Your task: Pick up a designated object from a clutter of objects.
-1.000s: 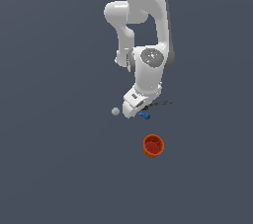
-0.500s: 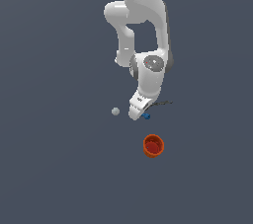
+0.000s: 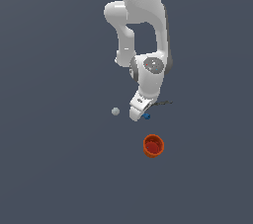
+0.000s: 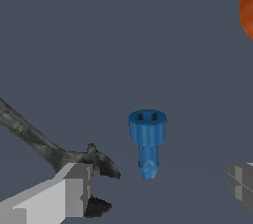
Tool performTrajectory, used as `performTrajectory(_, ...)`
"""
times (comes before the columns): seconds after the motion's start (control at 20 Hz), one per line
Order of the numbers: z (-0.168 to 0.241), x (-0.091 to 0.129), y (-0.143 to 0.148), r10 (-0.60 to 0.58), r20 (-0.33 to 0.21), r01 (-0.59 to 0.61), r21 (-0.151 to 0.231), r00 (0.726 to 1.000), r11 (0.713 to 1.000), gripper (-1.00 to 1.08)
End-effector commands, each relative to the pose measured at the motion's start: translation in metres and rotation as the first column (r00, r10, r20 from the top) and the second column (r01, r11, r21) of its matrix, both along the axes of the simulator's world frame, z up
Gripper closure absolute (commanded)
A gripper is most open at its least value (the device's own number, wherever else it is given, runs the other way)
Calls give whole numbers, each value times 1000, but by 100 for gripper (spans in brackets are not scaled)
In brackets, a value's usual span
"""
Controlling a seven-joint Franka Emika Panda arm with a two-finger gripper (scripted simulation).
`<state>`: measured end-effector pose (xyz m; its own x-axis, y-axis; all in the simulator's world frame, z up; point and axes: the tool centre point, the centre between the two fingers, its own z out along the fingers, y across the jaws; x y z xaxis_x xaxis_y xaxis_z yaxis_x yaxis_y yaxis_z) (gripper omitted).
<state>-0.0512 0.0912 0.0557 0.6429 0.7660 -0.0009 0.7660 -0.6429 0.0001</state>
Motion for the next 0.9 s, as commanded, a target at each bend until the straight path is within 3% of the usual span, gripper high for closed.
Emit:
performTrajectory(0.0,-7,-1,0,1,-1,-1,0,1000,1000,-92)
performTrajectory(0.65,-45,-1,0,4,0,-4,0,1000,1000,-92)
performTrajectory(0.7,-45,-1,0,4,0,-4,0,1000,1000,108)
performTrajectory(0.85,-45,-1,0,4,0,-4,0,1000,1000,108)
